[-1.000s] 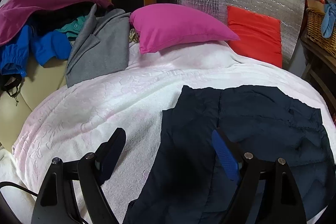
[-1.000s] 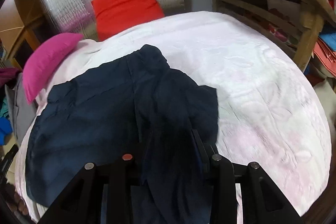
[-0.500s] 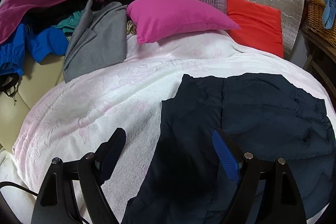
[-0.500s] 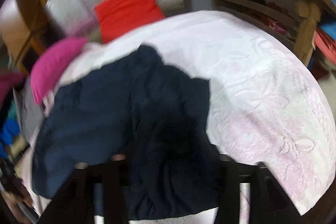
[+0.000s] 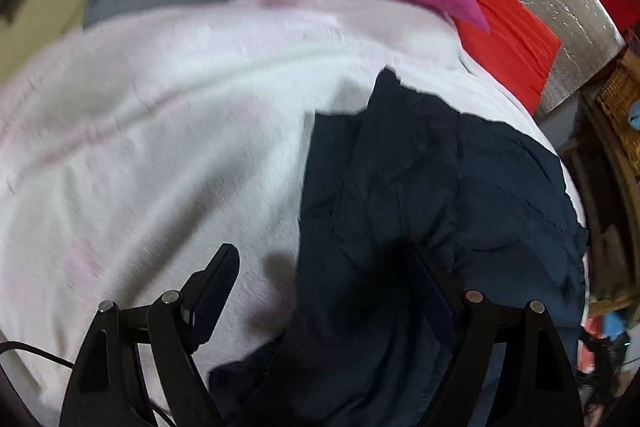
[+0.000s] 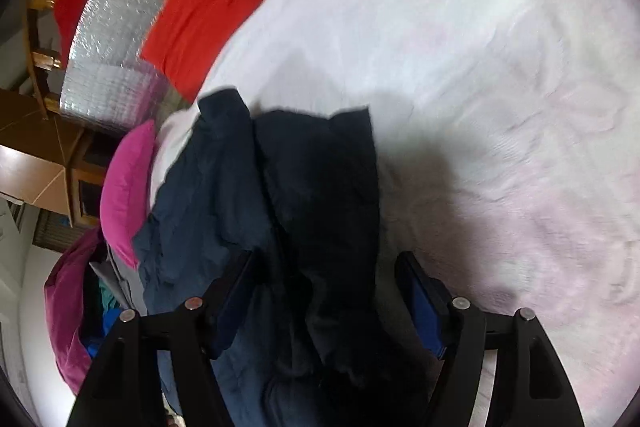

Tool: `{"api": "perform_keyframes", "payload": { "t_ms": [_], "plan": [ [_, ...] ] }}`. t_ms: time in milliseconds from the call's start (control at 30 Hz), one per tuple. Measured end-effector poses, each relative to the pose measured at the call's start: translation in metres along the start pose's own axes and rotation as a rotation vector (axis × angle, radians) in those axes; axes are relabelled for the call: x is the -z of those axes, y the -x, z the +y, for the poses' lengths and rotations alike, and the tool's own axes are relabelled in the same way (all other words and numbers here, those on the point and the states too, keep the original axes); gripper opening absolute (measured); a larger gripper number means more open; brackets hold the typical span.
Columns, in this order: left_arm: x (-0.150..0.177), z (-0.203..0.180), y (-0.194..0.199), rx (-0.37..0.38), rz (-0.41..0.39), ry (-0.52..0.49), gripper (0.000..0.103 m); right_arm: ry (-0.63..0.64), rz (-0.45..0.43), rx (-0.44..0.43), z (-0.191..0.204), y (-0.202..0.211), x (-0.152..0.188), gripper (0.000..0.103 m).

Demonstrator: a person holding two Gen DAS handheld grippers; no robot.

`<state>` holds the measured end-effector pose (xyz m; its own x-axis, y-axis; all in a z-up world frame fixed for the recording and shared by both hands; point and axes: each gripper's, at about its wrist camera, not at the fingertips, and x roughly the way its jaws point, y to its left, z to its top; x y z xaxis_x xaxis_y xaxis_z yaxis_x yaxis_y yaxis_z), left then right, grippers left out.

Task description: Fold large clothes

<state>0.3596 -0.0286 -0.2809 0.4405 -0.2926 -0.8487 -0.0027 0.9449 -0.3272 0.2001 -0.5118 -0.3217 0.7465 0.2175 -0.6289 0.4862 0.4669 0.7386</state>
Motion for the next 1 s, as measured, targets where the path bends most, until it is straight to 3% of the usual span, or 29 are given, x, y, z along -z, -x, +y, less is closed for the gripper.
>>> {"api": "perform_keyframes", "payload": {
  "t_ms": [67,167,267,333,500,667,767,1000],
  "plan": [
    [0.000,0.002,-0.002,0.010,0.005,0.010,0.085,0.020,-0.006,-0.008,0.006,-0.003,-0.001,0.072],
    [-0.001,-0.001,0.001,0.008,-0.029,-0.008,0.077,0.095,-0.011,0.038,0.024,-0.009,0.002,0.051],
    [0.000,-0.012,0.002,-0.053,-0.069,-0.073,0.076,0.201,-0.080,0.097,0.046,0.000,0.009,0.044],
    [0.002,-0.017,-0.002,-0.095,-0.069,-0.098,0.078,0.249,-0.119,0.152,0.054,0.001,0.017,0.044],
    [0.007,-0.017,0.002,-0.130,-0.078,-0.141,0.082,0.256,-0.119,0.227,0.056,-0.004,0.025,0.054],
    [0.030,-0.029,0.053,-0.304,-0.281,-0.280,0.082,0.261,-0.171,0.227,0.061,0.035,0.038,0.062],
    [0.048,-0.034,0.092,-0.308,-0.352,-0.302,0.082,0.326,-0.236,0.243,0.069,0.070,0.054,0.066],
    [0.082,-0.061,0.177,-0.266,-0.435,-0.339,0.084,0.489,-0.304,0.236,0.098,0.139,0.105,0.068]
  ]
}}
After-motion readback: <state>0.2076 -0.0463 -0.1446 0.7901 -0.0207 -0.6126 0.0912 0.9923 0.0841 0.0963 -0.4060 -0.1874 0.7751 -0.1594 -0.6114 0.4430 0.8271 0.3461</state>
